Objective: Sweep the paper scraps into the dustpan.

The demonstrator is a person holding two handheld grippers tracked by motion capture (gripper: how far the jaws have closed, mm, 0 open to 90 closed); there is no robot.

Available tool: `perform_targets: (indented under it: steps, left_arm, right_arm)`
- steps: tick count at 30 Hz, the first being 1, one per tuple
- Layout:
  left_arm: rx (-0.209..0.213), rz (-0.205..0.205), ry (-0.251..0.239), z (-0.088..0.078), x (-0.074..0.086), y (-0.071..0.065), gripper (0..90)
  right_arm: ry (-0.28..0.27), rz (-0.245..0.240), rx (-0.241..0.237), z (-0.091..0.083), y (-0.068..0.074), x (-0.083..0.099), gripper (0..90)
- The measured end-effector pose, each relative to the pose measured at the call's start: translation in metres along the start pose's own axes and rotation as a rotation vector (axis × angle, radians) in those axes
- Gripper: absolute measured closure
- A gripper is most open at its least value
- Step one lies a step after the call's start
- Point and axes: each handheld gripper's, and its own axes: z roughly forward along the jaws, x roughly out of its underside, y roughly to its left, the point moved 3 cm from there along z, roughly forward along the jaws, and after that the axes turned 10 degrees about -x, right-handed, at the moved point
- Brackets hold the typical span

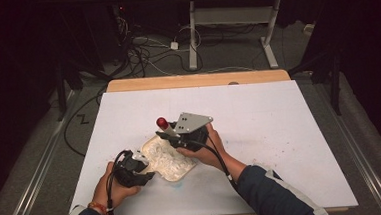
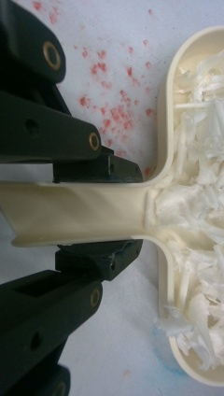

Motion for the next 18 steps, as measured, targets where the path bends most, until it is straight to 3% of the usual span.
perform_targets:
  steps: [4, 6, 10, 14, 18]
  left_arm:
    - [-0.002, -0.001, -0.002, 0.0, 0.0, 0.0, 63.3]
    - [-0.006, -0.004, -0.004, 0.0, 0.0, 0.0, 63.3]
    - [-0.004, -0.003, -0.005, 0.0, 0.0, 0.0, 63.3]
    - [-0.002, -0.004, -0.004, 0.0, 0.0, 0.0, 63.3]
    - [-0.002, -0.004, -0.005, 0.0, 0.0, 0.0, 63.3]
  right_arm:
    - [-0.04, -0.009, -0.044, -0.008, 0.009, -0.009, 69.7]
    - [-0.067, 0.009, -0.069, -0.013, 0.009, -0.012, 69.7]
    - [-0.09, 0.004, -0.028, -0.027, 0.005, -0.018, 69.7]
    - [-0.137, 0.039, -0.004, -0.044, -0.005, -0.022, 69.6]
    - [-0.115, 0.048, 0.042, -0.052, -0.013, -0.019, 69.6]
